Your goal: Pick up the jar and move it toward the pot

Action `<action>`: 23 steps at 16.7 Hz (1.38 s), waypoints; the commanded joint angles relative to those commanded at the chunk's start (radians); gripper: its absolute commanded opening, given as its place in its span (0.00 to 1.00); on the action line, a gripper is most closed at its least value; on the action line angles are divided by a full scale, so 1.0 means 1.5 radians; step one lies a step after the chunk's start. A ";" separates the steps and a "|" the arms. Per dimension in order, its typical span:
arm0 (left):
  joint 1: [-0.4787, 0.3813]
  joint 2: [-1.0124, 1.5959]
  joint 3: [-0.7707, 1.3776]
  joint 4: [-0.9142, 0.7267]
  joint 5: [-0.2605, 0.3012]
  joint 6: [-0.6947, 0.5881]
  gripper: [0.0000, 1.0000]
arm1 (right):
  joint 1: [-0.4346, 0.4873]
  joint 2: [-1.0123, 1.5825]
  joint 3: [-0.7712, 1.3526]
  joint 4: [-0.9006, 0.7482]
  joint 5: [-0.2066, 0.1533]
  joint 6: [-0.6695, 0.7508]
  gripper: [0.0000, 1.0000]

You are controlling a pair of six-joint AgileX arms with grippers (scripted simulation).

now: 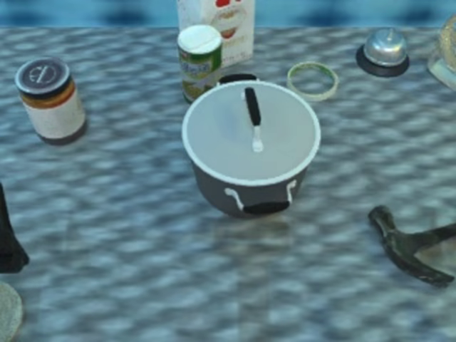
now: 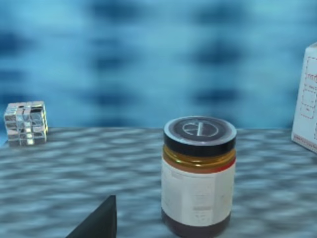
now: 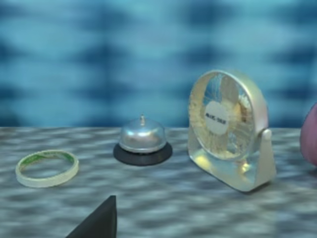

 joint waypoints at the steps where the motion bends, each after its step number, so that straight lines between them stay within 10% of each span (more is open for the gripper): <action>1: 0.000 0.000 0.000 0.000 0.000 0.000 1.00 | 0.000 0.000 0.000 0.000 0.000 0.000 1.00; 11: -0.032 0.204 0.280 -0.136 0.025 0.031 1.00 | 0.000 0.000 0.000 0.000 0.000 0.000 1.00; 23: -0.046 1.034 0.994 -0.683 0.043 0.083 1.00 | 0.000 0.000 0.000 0.000 0.000 0.000 1.00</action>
